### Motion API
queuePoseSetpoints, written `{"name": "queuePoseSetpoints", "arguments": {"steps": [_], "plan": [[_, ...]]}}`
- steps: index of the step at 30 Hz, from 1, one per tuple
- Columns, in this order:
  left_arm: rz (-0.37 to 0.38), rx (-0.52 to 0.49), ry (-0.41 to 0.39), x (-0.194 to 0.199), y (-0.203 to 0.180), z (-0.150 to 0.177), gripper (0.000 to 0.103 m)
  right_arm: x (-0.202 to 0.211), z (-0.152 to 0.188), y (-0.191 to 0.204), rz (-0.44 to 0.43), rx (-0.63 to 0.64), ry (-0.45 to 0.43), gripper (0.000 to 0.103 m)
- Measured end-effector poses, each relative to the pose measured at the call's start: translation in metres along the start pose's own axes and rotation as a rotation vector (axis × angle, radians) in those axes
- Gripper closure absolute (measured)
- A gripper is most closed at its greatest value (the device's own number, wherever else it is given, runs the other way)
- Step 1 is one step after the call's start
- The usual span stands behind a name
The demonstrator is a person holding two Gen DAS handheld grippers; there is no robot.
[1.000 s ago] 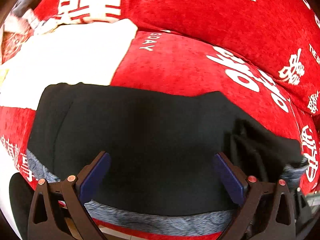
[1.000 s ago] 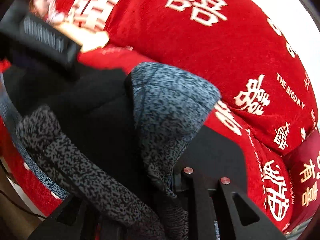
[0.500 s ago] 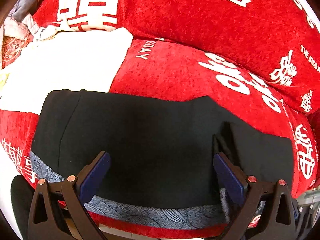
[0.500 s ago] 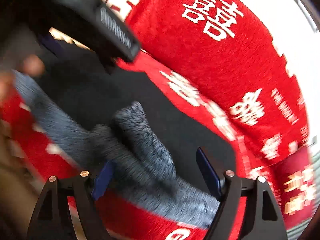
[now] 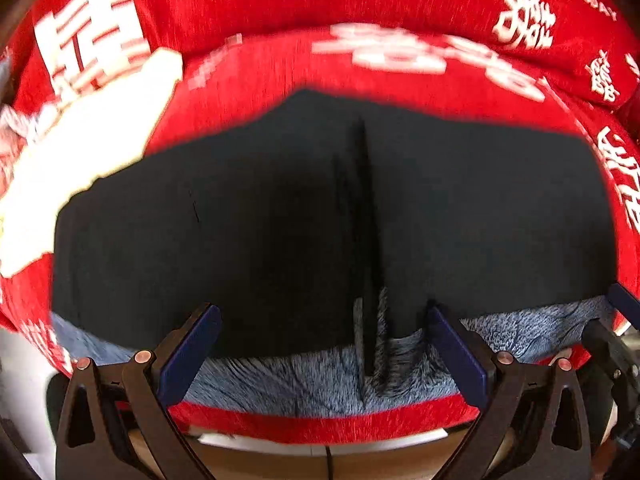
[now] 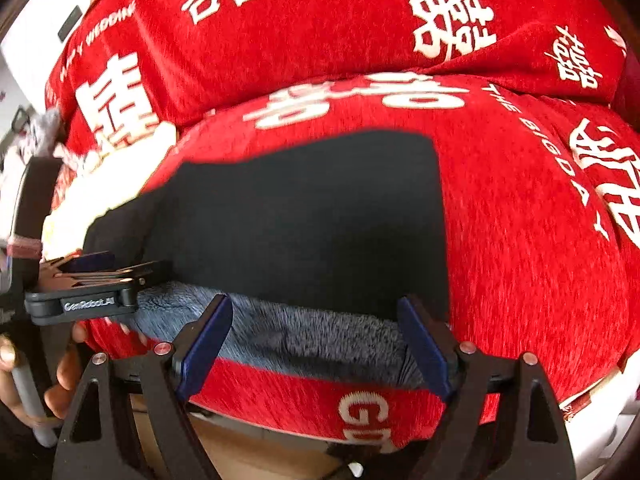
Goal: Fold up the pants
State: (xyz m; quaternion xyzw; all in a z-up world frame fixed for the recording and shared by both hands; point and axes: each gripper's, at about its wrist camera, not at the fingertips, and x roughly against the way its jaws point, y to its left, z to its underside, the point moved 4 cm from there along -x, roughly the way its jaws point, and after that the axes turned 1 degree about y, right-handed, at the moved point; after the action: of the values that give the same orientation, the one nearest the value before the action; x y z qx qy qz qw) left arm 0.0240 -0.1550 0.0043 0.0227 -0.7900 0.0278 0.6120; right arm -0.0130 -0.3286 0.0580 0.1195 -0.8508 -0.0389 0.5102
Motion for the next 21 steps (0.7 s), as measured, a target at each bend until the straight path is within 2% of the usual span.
{"name": "queuePoseSetpoints", "arguments": {"steps": [4, 8, 12, 15, 19, 21], "plan": [[0.012, 0.007, -0.01, 0.0, 0.001, 0.0, 0.0, -0.001, -0.004, 0.0, 0.025, 0.032, 0.015, 0.016], [-0.001, 0.016, -0.036, -0.002, 0.0, 0.001, 0.0, 0.013, -0.039, -0.009, 0.074, 0.017, -0.041, 0.013], [0.008, 0.015, -0.039, -0.002, 0.002, 0.004, 0.0, -0.014, -0.077, -0.027, 0.026, -0.043, 0.02, 0.005], [0.031, 0.026, -0.034, -0.004, 0.003, 0.004, 0.0, -0.039, -0.097, -0.033, 0.047, -0.04, 0.053, 0.003], [0.033, 0.022, -0.038, -0.005, 0.005, 0.004, 0.0, -0.072, -0.114, -0.041, 0.129, -0.023, 0.122, 0.0], [0.038, 0.018, -0.04, -0.005, 0.005, 0.005, 0.0, -0.075, -0.116, -0.043, 0.158, -0.021, 0.129, 0.0]]}}
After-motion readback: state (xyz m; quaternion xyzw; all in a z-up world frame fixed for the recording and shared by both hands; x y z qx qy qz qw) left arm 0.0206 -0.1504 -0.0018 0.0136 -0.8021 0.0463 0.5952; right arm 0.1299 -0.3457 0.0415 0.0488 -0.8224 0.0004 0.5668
